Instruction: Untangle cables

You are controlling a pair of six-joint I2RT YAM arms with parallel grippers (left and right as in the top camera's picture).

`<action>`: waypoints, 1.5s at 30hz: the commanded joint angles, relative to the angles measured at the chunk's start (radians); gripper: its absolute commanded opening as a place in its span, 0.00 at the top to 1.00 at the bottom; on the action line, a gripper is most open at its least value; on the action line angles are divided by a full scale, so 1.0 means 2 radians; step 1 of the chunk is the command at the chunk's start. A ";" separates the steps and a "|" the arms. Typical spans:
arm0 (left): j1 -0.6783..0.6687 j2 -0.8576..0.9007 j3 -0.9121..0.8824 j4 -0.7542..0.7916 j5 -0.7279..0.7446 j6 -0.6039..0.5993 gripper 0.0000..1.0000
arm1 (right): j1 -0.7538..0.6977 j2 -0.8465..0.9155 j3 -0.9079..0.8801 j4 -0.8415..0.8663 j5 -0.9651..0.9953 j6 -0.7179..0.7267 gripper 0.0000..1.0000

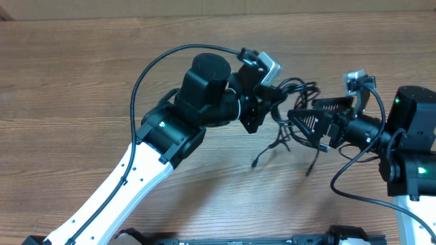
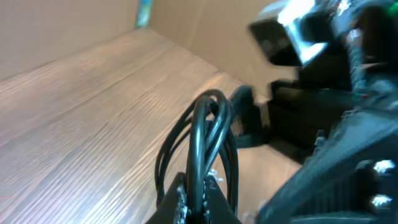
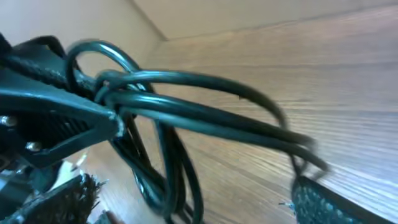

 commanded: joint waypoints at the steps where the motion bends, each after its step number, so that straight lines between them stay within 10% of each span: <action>1: 0.003 -0.011 0.005 -0.034 -0.040 0.076 0.96 | 0.002 -0.006 0.007 0.002 0.027 -0.040 0.00; 8: 0.003 -0.011 0.005 -0.093 0.002 0.149 0.96 | 0.002 -0.006 0.007 -0.033 0.026 -0.342 0.08; 11: 0.003 -0.011 0.005 -0.077 -0.003 0.126 0.96 | 0.002 -0.006 0.007 -0.048 -0.003 -0.352 0.11; 14: 0.003 -0.011 0.005 -0.041 -0.054 0.032 0.96 | 0.002 -0.006 0.007 -0.054 -0.007 -0.262 0.11; 18: -0.002 -0.011 0.005 0.007 -0.089 -0.119 0.96 | 0.002 -0.005 0.007 -0.021 -0.008 0.031 0.09; 22: -0.035 -0.011 0.005 0.034 -0.086 -0.132 0.96 | 0.002 -0.004 0.007 0.039 0.049 0.145 0.09; 39: 0.023 -0.026 0.005 0.179 -0.008 -0.175 0.96 | 0.002 0.052 0.007 -0.078 0.307 0.143 0.17; 45: 0.106 -0.052 0.005 0.249 0.068 -0.275 0.96 | 0.002 0.052 0.007 -0.104 0.401 0.144 0.13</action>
